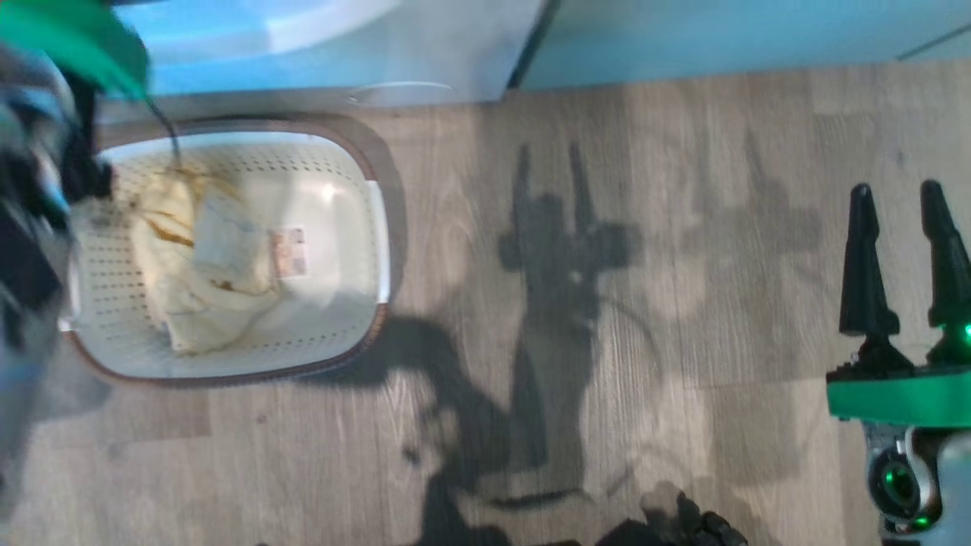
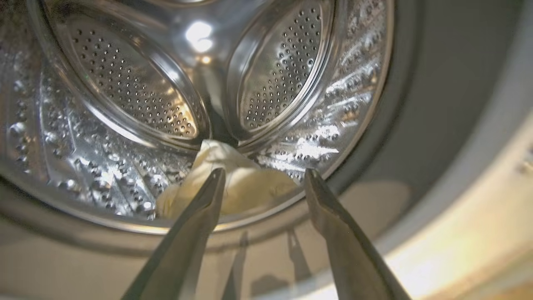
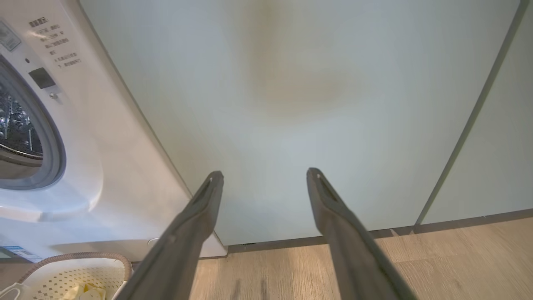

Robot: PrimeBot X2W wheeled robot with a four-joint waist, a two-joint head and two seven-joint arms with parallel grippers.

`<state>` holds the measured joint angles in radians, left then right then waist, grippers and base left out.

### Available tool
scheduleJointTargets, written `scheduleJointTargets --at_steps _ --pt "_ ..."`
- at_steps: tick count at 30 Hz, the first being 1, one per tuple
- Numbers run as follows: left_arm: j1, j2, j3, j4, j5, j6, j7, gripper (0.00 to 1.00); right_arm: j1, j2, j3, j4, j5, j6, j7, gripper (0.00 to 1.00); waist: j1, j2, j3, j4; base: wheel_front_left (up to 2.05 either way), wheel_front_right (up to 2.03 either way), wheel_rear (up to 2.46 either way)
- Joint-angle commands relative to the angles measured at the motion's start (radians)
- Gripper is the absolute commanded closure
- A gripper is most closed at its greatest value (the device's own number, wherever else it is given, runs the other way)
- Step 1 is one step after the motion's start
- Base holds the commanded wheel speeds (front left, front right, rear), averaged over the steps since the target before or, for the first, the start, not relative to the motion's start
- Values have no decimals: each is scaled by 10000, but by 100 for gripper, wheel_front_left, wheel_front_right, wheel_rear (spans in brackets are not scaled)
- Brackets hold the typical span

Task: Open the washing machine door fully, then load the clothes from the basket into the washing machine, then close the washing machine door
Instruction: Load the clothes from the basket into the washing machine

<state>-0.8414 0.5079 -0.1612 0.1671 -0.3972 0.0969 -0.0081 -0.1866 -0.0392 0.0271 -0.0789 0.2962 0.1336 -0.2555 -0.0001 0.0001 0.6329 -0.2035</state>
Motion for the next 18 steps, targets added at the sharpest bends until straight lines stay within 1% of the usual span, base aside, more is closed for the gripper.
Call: scheduleJointTargets --at_steps 1,5,9,12,15,18 --pt "459 404 463 -676 72 246 -74 0 282 -110 65 -303 -106 -29 -63 0 1 -1 -307 291 0 0 0" --pt "2080 150 460 -1797 250 842 -414 0 423 -110 -31 -314 -351 -29 -63 0 1 -1 -677 624 0 0 0" --pt "3569 -300 373 -2657 264 1295 -863 0 571 -110 -43 -267 -610 -29 -63 0 1 -1 -1114 906 0 0 0" --pt "4573 -599 369 -2961 212 1531 -1326 0 720 -110 -77 -233 -803 -29 -63 0 1 -1 -1499 1107 0 0 0" --pt "5494 -909 282 -3209 162 1664 -1795 0 940 -110 -129 -179 -979 -29 -63 0 1 -1 -1936 1324 0 0 0" --pt "6263 -1145 46 -3384 177 1683 -2031 0 1218 -110 -202 -115 -1152 -29 -63 0 1 -1 -2364 1548 0 0 0"
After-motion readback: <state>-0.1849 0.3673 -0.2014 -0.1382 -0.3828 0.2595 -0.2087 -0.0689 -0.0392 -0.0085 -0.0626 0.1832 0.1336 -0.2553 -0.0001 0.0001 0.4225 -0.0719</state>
